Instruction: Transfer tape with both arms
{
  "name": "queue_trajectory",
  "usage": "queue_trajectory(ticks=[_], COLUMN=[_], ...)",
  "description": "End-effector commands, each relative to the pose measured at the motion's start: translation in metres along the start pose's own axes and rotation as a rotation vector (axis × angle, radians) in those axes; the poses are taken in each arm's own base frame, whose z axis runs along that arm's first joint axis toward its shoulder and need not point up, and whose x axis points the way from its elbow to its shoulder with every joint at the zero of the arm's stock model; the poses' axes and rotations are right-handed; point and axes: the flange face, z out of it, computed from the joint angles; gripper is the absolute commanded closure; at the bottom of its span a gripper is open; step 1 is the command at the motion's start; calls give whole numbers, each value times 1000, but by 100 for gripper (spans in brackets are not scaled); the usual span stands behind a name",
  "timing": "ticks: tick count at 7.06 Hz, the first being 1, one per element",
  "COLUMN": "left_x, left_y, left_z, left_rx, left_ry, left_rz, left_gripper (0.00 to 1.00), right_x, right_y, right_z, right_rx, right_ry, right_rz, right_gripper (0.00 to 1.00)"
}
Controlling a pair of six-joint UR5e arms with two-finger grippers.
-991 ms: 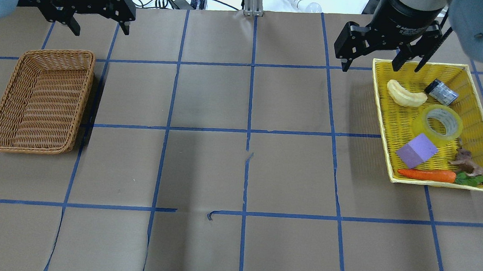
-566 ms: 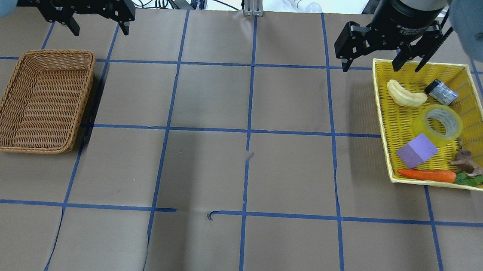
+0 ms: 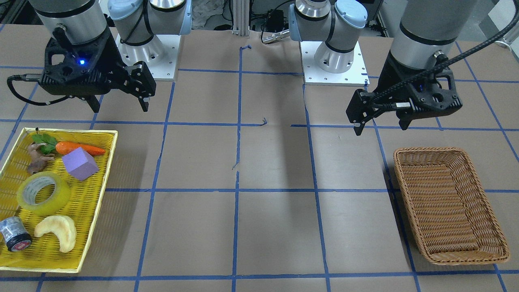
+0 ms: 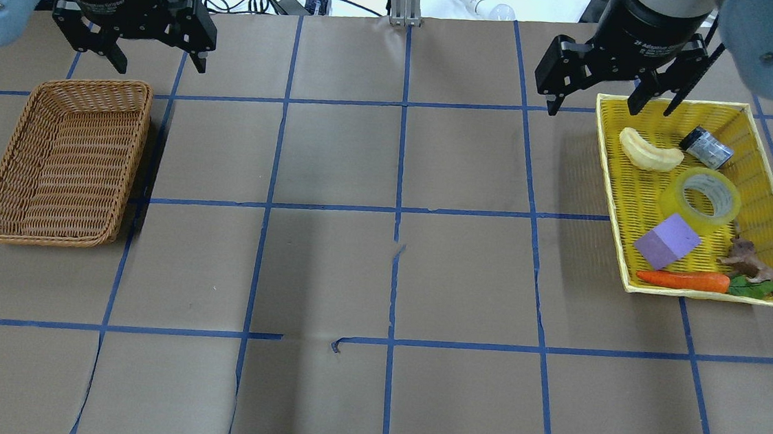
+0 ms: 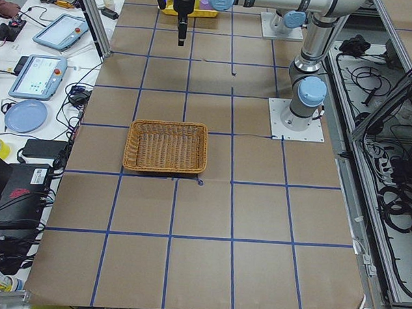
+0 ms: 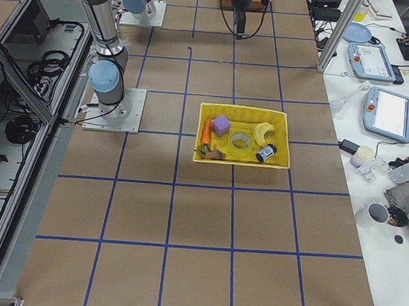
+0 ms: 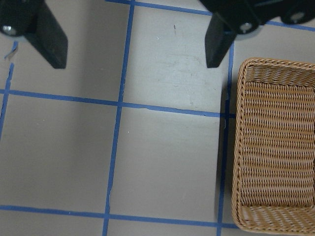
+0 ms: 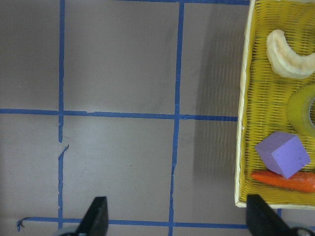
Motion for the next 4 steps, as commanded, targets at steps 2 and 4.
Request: queue_trajectory(ticks=[2, 4], left_x=[-2, -9], left_y=[11, 15], left_z=[-6, -31], left_rx=[-65, -73], left_ry=[-7, -58], left_rz=[3, 4], left_gripper=[0, 0], right_x=[0, 0], right_y=[1, 1], right_z=[2, 1], right_rx=[-15, -20], right_ry=[1, 4], right_rz=[-1, -1], right_gripper=[0, 0])
